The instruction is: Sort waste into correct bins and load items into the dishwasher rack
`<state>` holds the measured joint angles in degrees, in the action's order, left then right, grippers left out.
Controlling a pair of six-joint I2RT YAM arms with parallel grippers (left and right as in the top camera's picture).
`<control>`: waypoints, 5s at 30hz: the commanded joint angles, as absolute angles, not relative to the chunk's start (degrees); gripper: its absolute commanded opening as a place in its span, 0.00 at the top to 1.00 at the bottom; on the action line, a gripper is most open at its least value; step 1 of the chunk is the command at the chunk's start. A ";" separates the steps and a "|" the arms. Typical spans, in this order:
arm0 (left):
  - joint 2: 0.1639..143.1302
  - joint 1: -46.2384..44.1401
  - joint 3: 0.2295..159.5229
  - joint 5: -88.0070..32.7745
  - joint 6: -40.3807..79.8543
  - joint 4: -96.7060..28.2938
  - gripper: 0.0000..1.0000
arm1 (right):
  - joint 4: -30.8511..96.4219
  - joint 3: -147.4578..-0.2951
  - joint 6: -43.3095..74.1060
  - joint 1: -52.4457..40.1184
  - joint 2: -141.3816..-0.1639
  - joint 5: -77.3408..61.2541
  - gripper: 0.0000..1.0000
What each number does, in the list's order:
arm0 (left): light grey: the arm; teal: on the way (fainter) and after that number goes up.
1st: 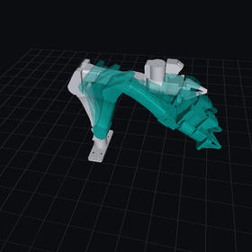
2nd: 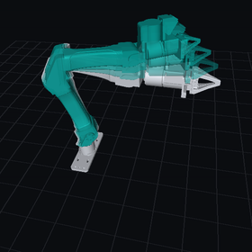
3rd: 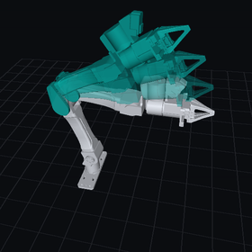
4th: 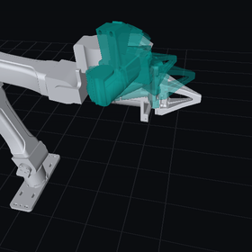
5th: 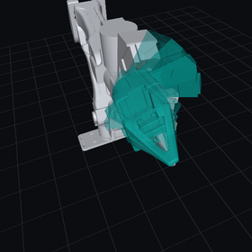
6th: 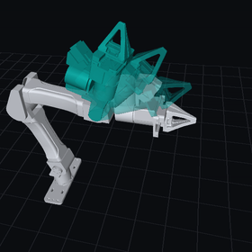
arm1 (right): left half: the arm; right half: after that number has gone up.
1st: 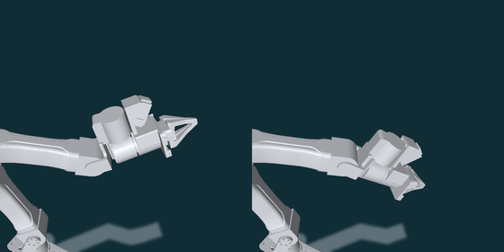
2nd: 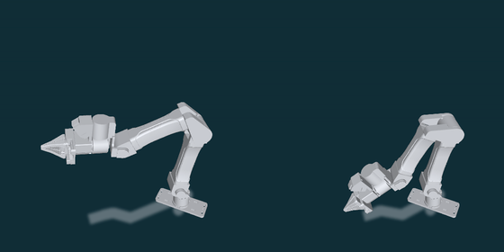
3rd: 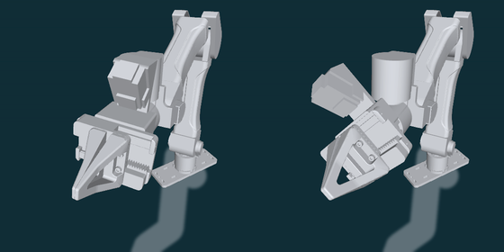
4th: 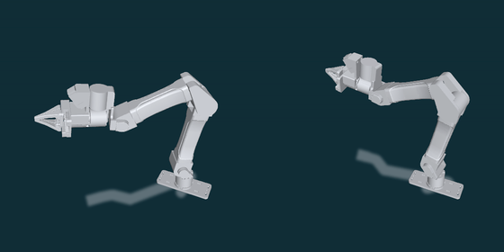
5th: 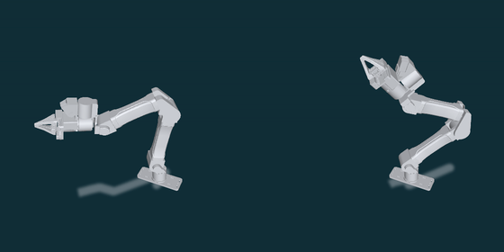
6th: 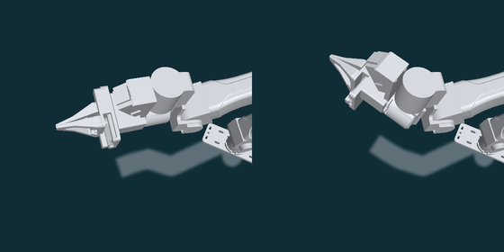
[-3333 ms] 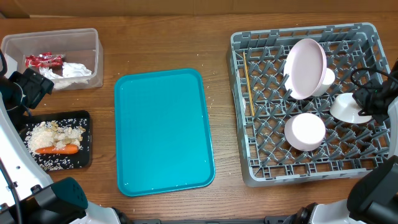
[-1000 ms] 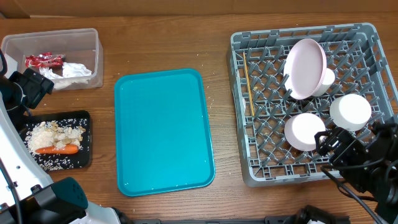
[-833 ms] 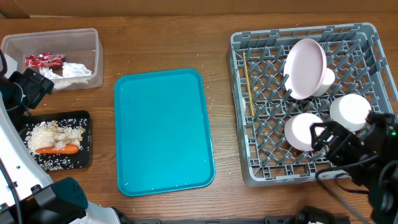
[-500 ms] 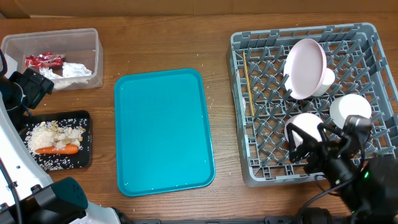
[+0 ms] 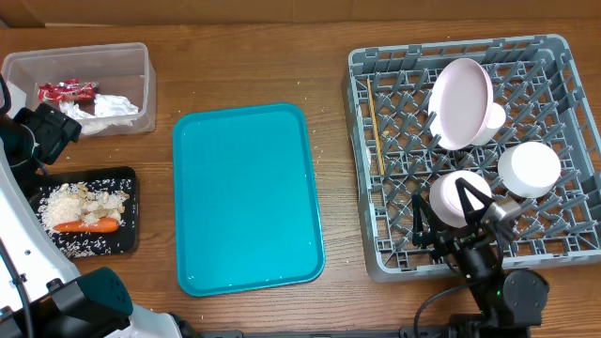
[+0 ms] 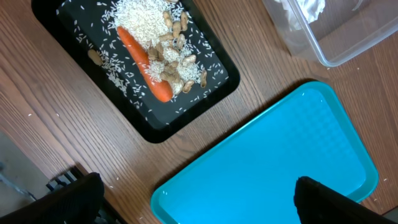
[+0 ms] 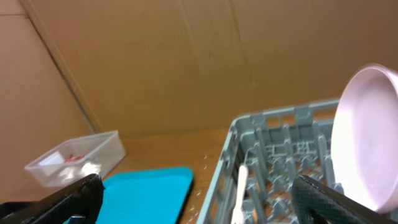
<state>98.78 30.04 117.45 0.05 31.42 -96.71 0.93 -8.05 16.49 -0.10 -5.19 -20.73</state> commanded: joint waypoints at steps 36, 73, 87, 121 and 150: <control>99.09 29.61 117.36 0.45 31.94 -96.79 0.00 | 4.67 -0.45 11.55 -2.28 -0.16 1.39 0.00; 87.68 26.30 116.44 0.45 31.94 -96.66 0.00 | 4.67 -0.45 11.53 -2.20 -0.16 1.39 0.00; 61.06 12.27 91.64 0.45 31.94 -96.66 0.00 | 4.67 -0.45 11.53 -2.20 -0.16 1.39 0.00; 5.87 2.96 33.43 8.10 54.02 -28.10 0.00 | 4.67 -0.45 11.53 -2.20 -0.16 1.39 0.00; 0.19 2.59 0.30 3.70 12.80 17.56 0.00 | 4.67 -0.45 11.53 -2.20 -0.16 1.39 0.00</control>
